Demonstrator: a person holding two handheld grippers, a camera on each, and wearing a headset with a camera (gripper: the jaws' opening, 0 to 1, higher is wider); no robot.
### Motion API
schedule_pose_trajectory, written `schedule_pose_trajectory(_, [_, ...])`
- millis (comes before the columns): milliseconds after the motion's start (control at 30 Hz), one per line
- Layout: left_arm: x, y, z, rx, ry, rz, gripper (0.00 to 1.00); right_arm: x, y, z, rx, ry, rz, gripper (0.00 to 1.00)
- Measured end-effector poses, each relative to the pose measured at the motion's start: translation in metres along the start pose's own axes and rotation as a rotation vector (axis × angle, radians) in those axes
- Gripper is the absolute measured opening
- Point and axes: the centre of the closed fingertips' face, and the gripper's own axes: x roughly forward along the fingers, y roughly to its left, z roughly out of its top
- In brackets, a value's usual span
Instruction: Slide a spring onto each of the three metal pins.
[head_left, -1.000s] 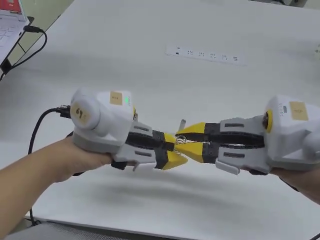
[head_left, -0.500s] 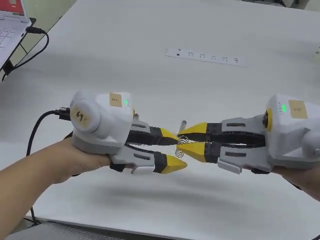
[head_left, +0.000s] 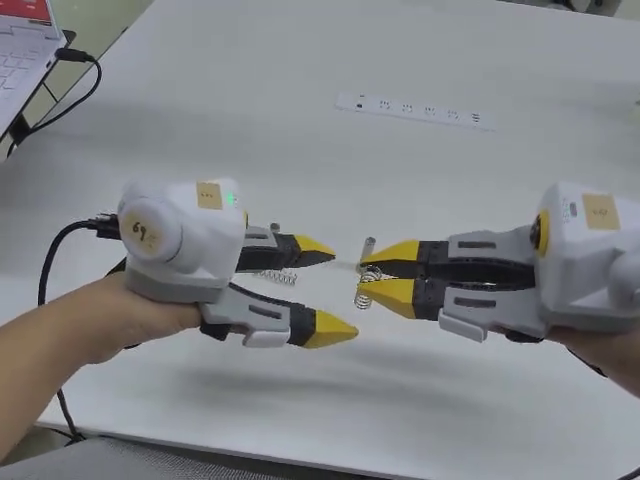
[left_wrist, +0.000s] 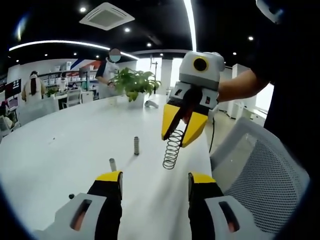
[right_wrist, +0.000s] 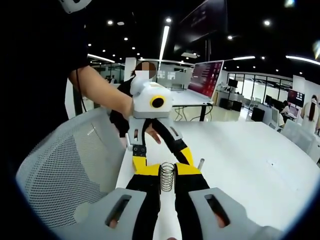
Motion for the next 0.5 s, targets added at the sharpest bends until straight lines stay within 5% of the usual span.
schedule_pose_trajectory(500, [-0.028,0.017,-0.01,-0.033,-0.007,0.089,0.64,-0.002,-0.005,-0.003,0.009,0.011,-0.027,0.07])
